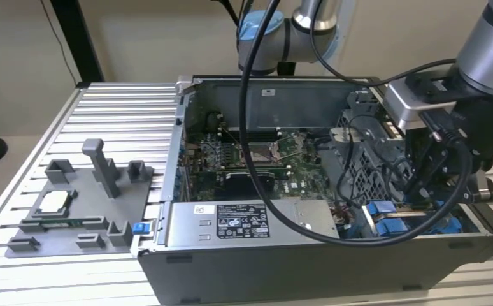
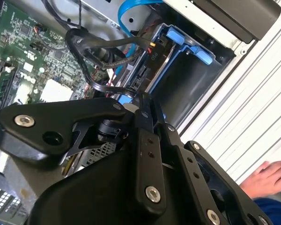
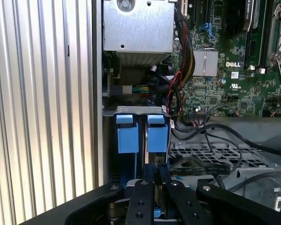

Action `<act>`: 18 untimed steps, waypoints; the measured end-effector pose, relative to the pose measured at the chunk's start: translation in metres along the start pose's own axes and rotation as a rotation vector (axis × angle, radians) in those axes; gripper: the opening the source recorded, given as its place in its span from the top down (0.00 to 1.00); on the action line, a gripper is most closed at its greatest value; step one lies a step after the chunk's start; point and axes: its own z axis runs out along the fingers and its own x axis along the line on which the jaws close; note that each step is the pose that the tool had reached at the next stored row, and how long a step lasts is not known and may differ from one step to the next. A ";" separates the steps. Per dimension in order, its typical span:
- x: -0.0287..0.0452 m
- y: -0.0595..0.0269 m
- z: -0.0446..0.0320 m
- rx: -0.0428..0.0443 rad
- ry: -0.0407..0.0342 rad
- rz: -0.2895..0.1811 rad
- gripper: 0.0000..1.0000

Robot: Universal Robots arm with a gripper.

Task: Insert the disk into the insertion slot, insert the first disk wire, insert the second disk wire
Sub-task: 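Insert the second disk wire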

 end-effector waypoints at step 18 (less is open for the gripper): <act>0.0007 0.0005 0.0122 0.0503 -0.0534 0.008 1.00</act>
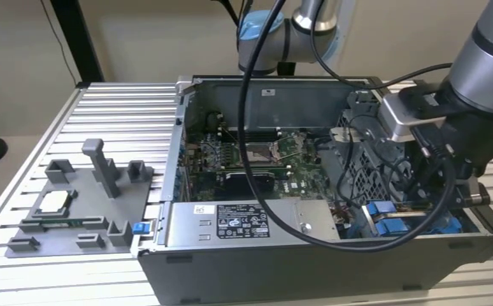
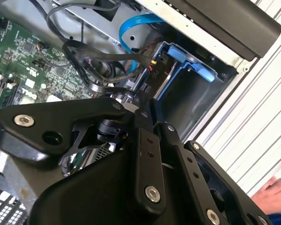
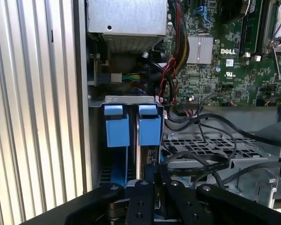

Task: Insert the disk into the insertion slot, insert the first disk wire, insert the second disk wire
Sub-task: 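Insert the second disk wire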

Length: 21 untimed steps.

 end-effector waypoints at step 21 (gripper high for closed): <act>0.0021 0.0010 0.0075 0.0200 -0.0226 -0.013 1.00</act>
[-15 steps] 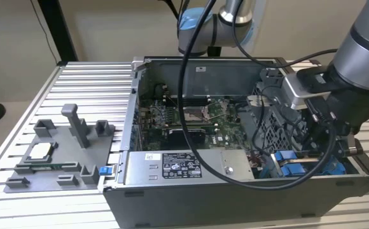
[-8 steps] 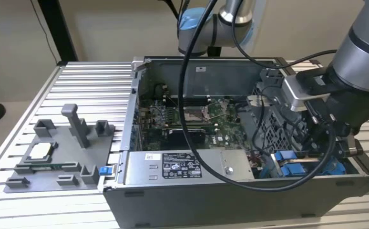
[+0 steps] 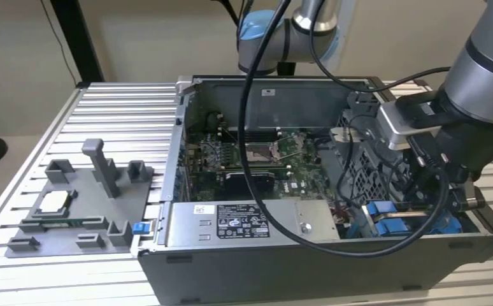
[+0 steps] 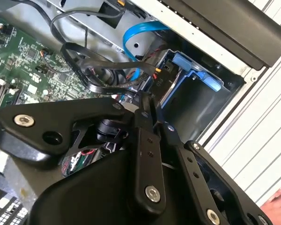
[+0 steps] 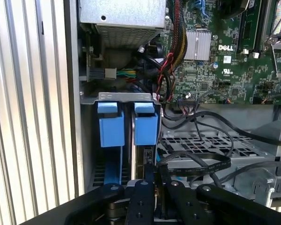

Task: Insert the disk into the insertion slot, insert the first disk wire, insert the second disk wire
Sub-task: 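Insert the second disk wire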

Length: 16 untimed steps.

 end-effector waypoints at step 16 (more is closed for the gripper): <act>0.0017 0.0031 0.0067 0.0263 -0.0011 -0.010 1.00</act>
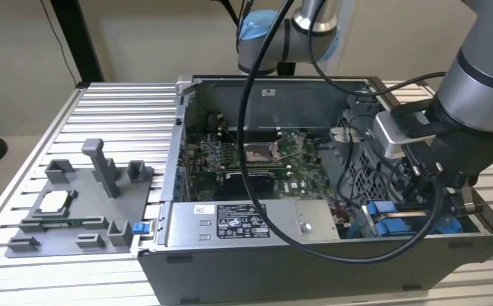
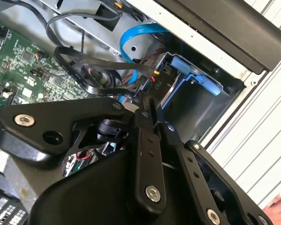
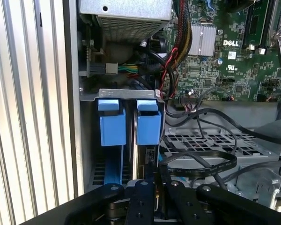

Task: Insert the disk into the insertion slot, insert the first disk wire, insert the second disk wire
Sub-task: 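Insert the second disk wire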

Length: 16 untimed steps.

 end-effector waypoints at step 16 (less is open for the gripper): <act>-0.0042 0.0002 -0.0280 0.0103 -0.0011 -0.001 0.00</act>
